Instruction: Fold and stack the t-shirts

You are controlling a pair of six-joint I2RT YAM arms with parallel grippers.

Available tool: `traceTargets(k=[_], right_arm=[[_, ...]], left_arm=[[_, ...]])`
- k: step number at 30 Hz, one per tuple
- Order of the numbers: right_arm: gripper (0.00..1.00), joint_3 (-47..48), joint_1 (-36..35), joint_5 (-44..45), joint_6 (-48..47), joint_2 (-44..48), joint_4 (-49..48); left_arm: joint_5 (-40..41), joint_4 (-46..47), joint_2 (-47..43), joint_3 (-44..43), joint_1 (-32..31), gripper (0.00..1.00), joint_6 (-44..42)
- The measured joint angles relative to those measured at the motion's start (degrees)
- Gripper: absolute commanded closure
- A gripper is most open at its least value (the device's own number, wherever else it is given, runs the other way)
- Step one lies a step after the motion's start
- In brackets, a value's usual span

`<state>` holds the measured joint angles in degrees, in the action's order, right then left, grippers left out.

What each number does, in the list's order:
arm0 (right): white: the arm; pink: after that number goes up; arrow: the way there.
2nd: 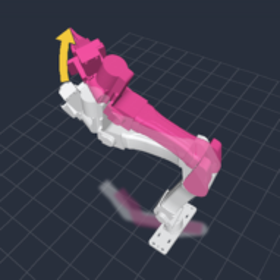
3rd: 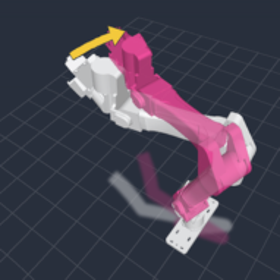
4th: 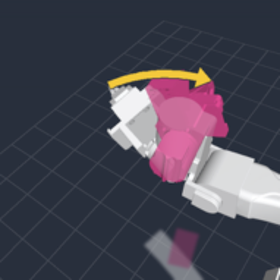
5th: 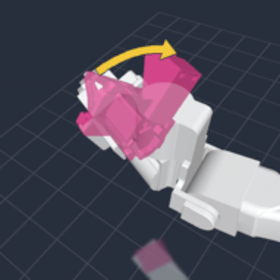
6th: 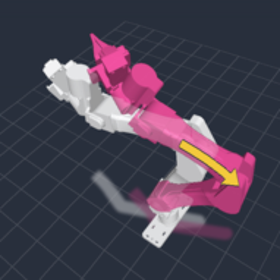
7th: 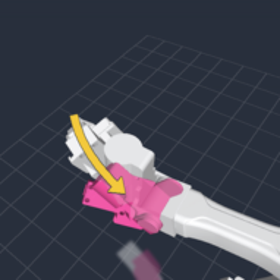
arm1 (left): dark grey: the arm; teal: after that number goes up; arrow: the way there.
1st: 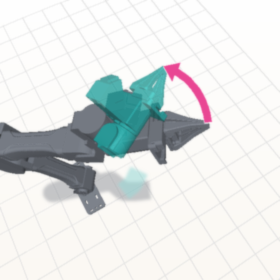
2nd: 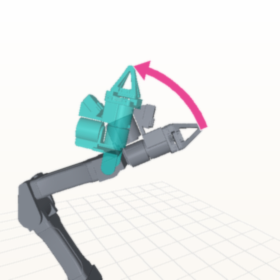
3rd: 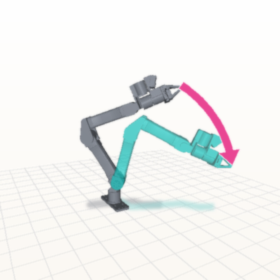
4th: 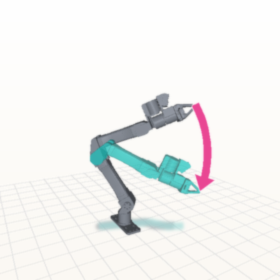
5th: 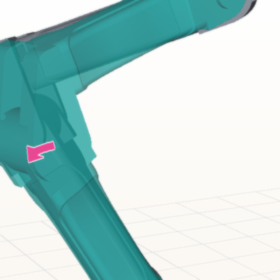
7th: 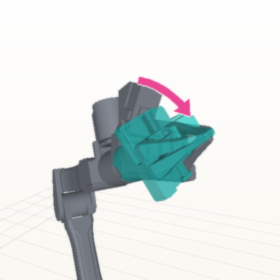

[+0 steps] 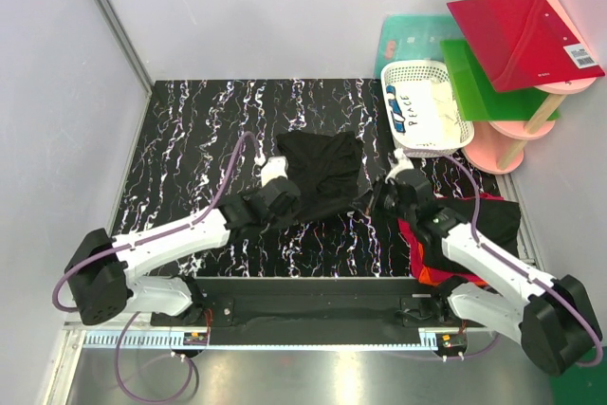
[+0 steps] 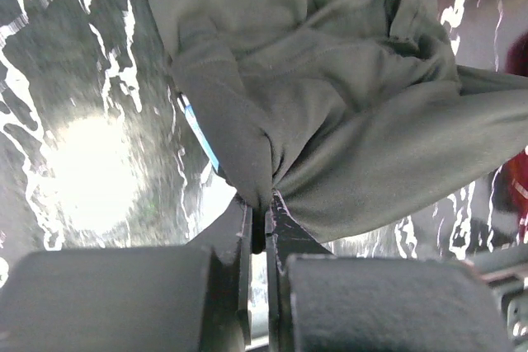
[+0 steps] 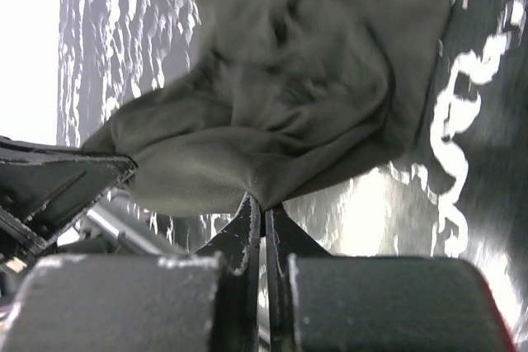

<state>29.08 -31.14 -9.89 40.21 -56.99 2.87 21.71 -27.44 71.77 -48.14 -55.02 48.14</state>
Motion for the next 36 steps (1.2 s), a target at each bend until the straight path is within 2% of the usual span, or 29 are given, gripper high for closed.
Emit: traceTargets(k=[11,12,20,30,36], right_arm=[[1.00,13.5,0.0,6.3,-7.3,-14.6,-2.8],[1.00,15.0,0.1,6.9,-8.0,-16.6,-3.1],[1.00,24.5,0.4,10.8,-12.2,-27.4,-5.2],[1.00,30.9,1.9,15.6,-16.3,-33.5,-7.1],[1.00,35.8,2.9,17.9,-17.6,-37.6,-8.8]], left_arm=[[1.1,-1.7,5.5,-10.0,7.3,0.97,-7.0],[1.1,-2.4,6.8,-12.0,8.4,1.00,-8.0],[1.2,-4.0,18.6,-24.0,13.4,1.00,-14.2],[0.9,-5.6,26.1,-33.9,17.4,1.00,-18.7],[-0.1,-5.3,31.8,-43.0,20.7,1.00,-21.0]])
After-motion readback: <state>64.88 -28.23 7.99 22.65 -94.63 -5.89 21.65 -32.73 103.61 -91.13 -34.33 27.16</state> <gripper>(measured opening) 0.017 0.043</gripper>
